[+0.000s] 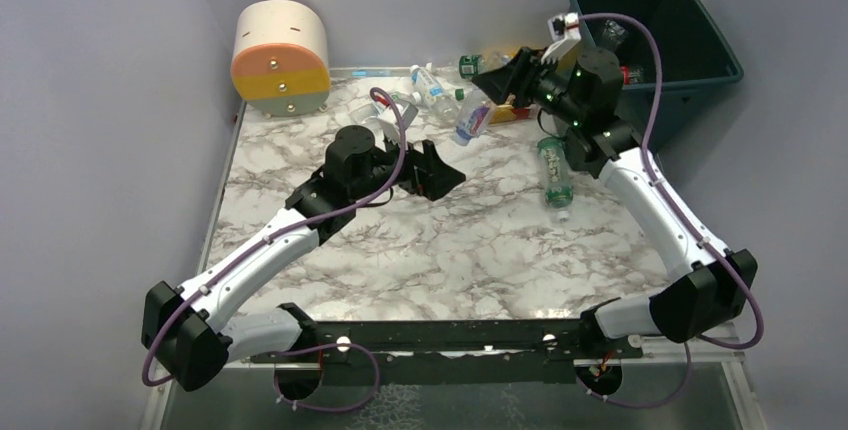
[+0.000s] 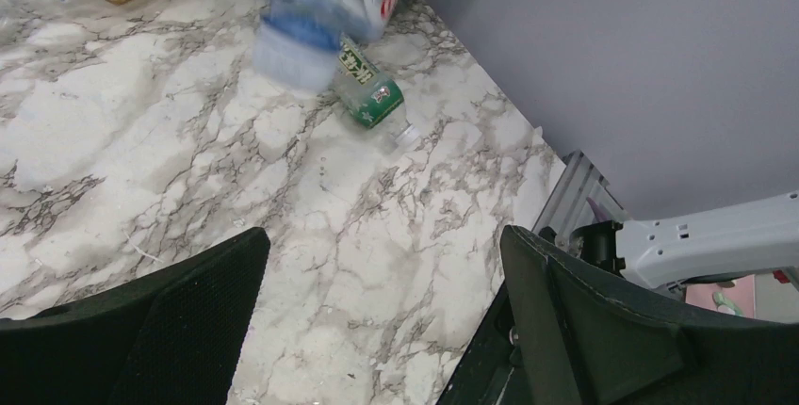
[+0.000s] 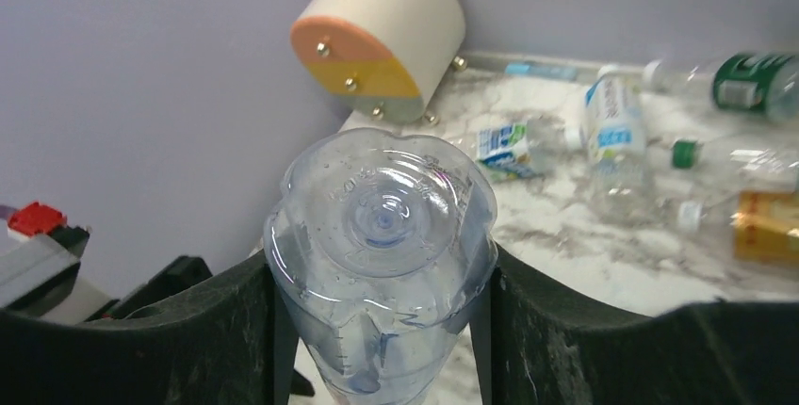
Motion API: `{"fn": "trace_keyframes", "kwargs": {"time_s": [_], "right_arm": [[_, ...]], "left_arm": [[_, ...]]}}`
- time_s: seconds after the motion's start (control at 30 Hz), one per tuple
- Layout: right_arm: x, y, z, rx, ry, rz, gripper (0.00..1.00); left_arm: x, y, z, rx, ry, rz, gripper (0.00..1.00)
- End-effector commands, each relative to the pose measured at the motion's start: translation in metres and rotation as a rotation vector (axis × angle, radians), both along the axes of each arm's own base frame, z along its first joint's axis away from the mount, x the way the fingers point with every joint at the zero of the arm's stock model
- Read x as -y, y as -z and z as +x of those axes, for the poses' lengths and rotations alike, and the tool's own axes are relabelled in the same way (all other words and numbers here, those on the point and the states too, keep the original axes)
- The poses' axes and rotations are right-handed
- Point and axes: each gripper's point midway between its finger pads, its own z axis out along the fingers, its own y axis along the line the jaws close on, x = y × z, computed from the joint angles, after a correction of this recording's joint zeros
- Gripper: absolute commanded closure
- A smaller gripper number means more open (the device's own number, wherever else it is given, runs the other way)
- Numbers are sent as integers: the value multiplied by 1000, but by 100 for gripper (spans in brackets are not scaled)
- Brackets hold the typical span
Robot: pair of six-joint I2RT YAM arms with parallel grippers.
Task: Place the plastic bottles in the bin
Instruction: Pick up the plastic bottle at the center of the board, then place the plastic bottle in the trash bin.
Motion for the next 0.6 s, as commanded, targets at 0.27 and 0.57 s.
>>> {"fn": "trace_keyframes", "kwargs": {"time_s": [0.27, 0.57], "right_arm": [[131, -103, 63, 259, 504, -211, 38], [227, -127, 109, 304, 790, -264, 38]], "left_arm": [[-14, -2, -3, 33, -38, 20, 1], [-15, 7, -5, 15, -33, 37, 1]]}}
